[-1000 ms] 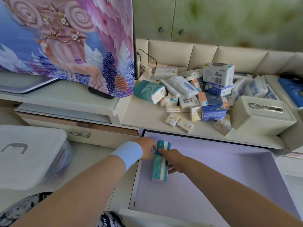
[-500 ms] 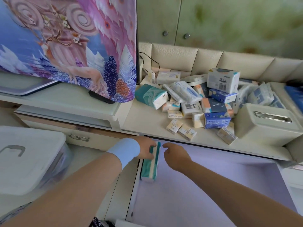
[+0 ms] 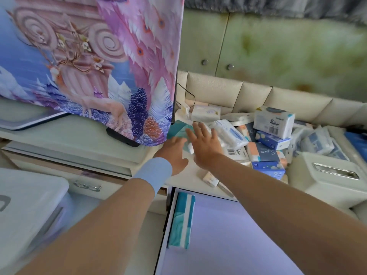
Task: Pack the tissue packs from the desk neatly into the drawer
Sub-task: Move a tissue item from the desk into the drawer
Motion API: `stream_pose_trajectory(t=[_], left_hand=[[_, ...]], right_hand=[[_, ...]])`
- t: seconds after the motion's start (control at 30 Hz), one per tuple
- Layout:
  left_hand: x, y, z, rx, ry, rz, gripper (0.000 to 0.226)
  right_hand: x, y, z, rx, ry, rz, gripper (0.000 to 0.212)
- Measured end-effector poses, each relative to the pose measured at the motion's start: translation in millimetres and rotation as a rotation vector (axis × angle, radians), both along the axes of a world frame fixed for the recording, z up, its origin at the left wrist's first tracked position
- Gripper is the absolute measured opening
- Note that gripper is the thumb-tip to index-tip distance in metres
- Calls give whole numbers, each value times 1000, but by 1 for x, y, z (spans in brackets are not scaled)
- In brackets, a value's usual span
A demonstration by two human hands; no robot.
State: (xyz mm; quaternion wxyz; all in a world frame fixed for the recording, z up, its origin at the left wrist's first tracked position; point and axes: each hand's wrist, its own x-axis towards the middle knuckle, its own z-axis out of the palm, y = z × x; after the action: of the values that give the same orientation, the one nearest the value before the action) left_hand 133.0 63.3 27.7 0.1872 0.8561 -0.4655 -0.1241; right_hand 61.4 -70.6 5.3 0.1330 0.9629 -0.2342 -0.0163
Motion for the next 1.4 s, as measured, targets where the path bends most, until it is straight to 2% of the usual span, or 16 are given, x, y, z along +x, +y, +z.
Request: stream_pose_trajectory(t=[0.07,0.13,0.23,0.33,0.4,0.53,0.63,0.7,0.8,0.9,0.97,1.03,1.13,1.27,1.33,1.4], left_hand=[[7,5,-7,25,3,-11,70],[12,8,-10,13,29,-17,79],[17,10,-12,6,-1,-34,92],[18,11,-13,-26,-83,-54,101],[13,10,-9,-112,-70,-68,101],[-7,3,8,-358,166,-53,68],[-22,4,11,-332,431,-36,59],[-32,7,11,-277,579,-21,56],[-47,14,12,-221,758,-21,55],[-60,23,6,-97,840,-71,49],[-67,28,-2,54,753,-105,46],[-72,32,-11,224,541,-133,56],[-79,40,-27,481,242,-215,54],[-87,49,-53,658,17,-291,60],[-89,52,-64,702,-55,-344,63],[-88,53,-73,724,-88,-366,61]], right_hand=[[11,-4,-7,-53,45,14,95],[18,-4,-7,-89,-9,39,81],[15,-3,1,-85,-187,123,63],[-3,-2,15,-50,-430,220,56],[-19,0,27,35,-551,309,54],[-55,3,43,423,-722,405,59],[-83,12,43,684,-856,235,73],[-100,24,39,887,-936,26,80],[-122,42,27,1321,-915,-200,71],[-142,54,19,1525,-840,-247,49],[-154,60,14,1567,-774,-266,41],[-164,67,5,1505,-659,-344,36],[-172,73,-13,1327,-377,-466,26],[-176,77,-43,1016,-66,-577,34],[-175,79,-57,952,-34,-665,42],[-171,83,-70,968,-98,-717,51]])
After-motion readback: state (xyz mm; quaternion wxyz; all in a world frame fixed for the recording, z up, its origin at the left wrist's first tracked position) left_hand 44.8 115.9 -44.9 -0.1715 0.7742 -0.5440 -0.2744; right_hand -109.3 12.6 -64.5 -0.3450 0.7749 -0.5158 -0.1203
